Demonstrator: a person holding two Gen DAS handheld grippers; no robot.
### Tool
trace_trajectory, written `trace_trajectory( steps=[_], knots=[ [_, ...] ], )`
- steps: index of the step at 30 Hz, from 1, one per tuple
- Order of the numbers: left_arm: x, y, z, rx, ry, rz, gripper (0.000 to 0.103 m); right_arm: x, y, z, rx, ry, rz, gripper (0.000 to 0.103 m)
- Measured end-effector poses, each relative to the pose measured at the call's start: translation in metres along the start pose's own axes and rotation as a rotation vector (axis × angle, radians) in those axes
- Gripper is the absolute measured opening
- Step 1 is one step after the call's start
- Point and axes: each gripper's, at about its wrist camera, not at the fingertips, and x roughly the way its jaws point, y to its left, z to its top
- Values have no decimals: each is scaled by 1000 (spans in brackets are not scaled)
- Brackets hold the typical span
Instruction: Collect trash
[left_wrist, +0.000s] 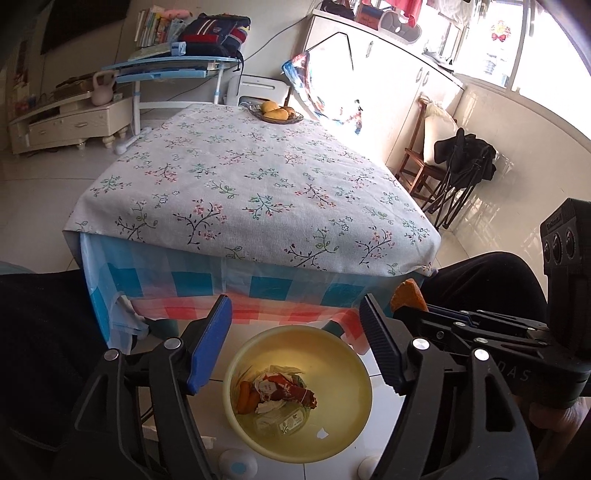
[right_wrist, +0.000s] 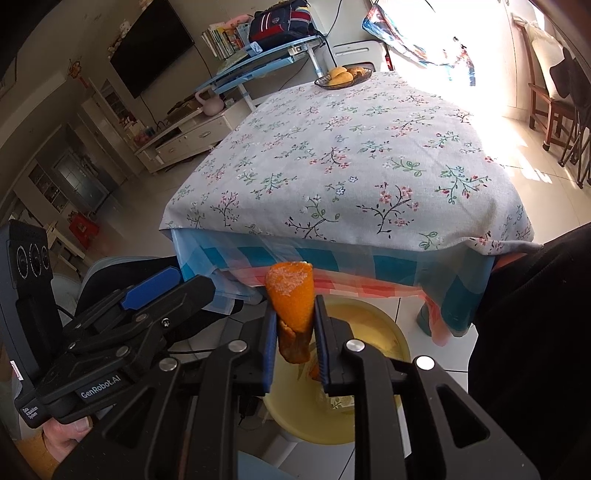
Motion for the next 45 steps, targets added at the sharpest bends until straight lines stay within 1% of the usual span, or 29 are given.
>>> trace_trajectory(
  steps=[1, 3, 6, 12, 13, 15, 17, 22, 23, 24, 26, 29, 31, 32, 34, 36, 40, 45],
  knots=[
    [-1, 1, 0, -3, -7, 7, 72, 0, 0, 0, -1, 0, 0, 21],
    [-2, 3, 1, -9, -20, 21, 78, 1, 1, 0, -3, 1, -2, 21],
    [-5, 4, 2, -18, -37, 37, 83, 1, 1, -1, -4, 2, -2, 21],
    [-6, 7, 3, -26, -54, 60, 88, 2, 1, -1, -8, 6, -7, 21],
    [-6, 8, 3, -27, -56, 63, 89, 2, 2, -1, -9, 6, -7, 23],
    [-7, 8, 3, -27, -60, 69, 90, 1, 1, -1, -9, 4, -12, 31],
    [-7, 8, 3, -26, -62, 75, 91, 1, 1, -2, -7, 3, -13, 32],
    [-8, 7, 3, -23, -73, 92, 94, -1, -2, -1, 5, -12, -18, 42],
    [-9, 7, 4, -22, -77, 96, 95, -3, -3, 0, 8, -21, -22, 47],
    [-10, 7, 4, -20, -81, 100, 95, -4, -3, 0, 9, -34, -28, 51],
    [-12, 7, 5, -15, -92, 108, 96, -11, -2, 1, 9, -71, -41, 55],
    [-14, 6, 7, -4, -109, 125, 96, -24, 1, 2, -4, -158, -89, 64],
    [-16, 5, 8, 1, -122, 137, 96, -33, 4, 3, -19, -222, -137, 70],
    [-17, 5, 8, 3, -130, 142, 96, -37, 6, 2, -28, -254, -164, 75],
    [-20, 5, 10, 6, -146, 152, 96, -44, 10, 2, -46, -312, -217, 79],
    [-23, 4, 13, 8, -162, 162, 96, -50, 14, 1, -67, -364, -267, 86],
    [-28, 2, 18, 12, -193, 184, 96, -56, 18, 2, -104, -421, -323, 90],
    [-35, -3, 26, 23, -231, 204, 96, -57, 20, 4, -142, -457, -371, 92]
  ],
)
